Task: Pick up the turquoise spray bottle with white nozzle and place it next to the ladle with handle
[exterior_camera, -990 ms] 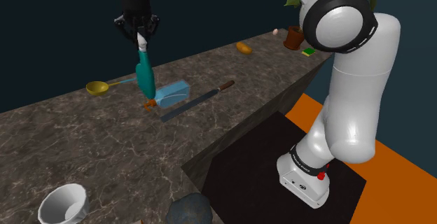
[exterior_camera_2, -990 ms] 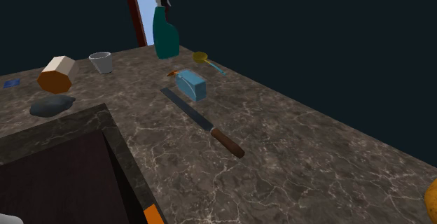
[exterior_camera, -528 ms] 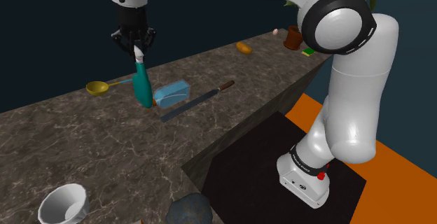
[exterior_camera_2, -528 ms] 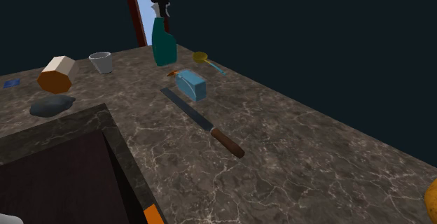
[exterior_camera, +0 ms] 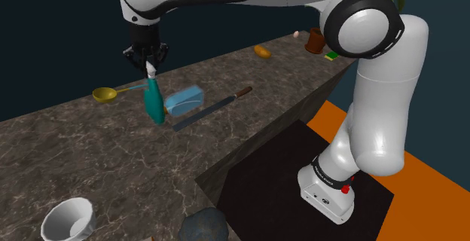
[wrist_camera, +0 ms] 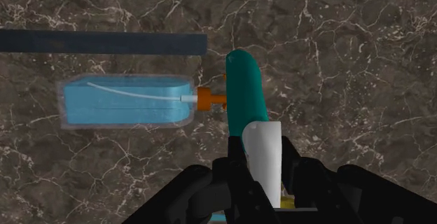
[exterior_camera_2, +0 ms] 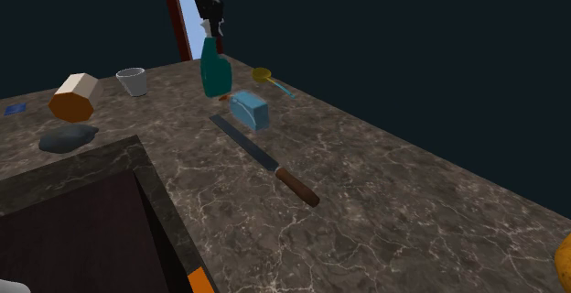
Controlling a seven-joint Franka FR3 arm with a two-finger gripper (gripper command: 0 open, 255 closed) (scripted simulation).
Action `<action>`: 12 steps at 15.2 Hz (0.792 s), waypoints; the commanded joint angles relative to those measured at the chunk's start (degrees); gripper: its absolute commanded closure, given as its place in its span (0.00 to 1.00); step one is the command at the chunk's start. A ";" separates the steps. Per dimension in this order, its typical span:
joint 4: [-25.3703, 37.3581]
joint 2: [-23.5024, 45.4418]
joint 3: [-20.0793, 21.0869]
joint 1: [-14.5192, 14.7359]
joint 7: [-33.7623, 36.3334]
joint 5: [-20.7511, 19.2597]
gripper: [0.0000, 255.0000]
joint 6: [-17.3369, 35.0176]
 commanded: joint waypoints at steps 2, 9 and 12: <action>-1.89 0.35 -0.04 -0.06 -0.06 -0.03 1.00 2.24; -4.27 1.05 -0.08 -0.07 -0.08 -0.09 1.00 5.31; -4.26 1.05 -0.08 -0.07 -0.08 -0.09 1.00 5.31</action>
